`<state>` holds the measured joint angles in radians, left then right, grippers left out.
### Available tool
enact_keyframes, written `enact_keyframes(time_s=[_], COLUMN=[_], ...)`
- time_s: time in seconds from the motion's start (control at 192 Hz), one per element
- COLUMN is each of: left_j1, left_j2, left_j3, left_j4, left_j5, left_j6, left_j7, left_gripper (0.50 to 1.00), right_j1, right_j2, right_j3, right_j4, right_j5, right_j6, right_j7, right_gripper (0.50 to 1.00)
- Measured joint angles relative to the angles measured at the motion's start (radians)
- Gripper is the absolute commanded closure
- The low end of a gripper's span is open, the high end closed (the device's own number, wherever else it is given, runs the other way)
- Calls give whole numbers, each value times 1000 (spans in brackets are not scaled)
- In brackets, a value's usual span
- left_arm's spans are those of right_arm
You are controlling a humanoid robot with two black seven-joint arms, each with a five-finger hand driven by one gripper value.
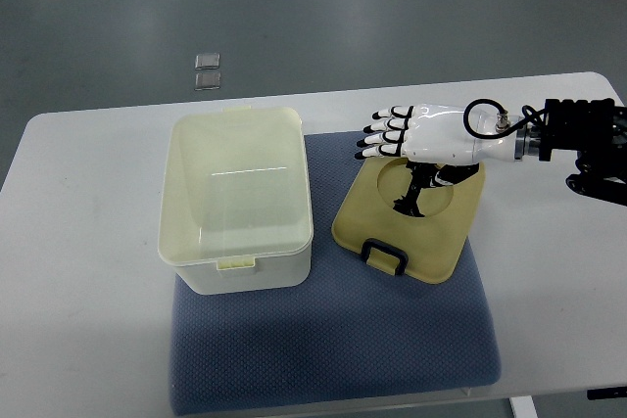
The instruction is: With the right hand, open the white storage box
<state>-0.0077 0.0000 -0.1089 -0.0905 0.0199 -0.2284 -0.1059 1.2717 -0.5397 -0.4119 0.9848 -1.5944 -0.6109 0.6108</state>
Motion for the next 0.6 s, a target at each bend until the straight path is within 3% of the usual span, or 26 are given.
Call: enact_keyframes(time_s=[0.157, 0.339, 0.47, 0.6], left_j1=[0, 0, 0, 0], left_j2=[0, 0, 0, 0], left_j3=[0, 0, 0, 0], left_j4=[0, 0, 0, 0], left_j5=[0, 0, 0, 0], left_j6=[0, 0, 0, 0], left_j7=[0, 0, 0, 0], left_gripper=[500, 500, 500, 500], right_j1=[3, 8, 14, 55], right_j2=[-10, -17, -38, -52], right_j3=[36, 113, 191, 249], right_j4=[-1, -1, -4, -11], right_j5=[2, 12, 89, 282], right_j6=[11, 132, 312, 571], right_j7=[0, 0, 0, 0], right_gripper=[597, 599, 605, 609])
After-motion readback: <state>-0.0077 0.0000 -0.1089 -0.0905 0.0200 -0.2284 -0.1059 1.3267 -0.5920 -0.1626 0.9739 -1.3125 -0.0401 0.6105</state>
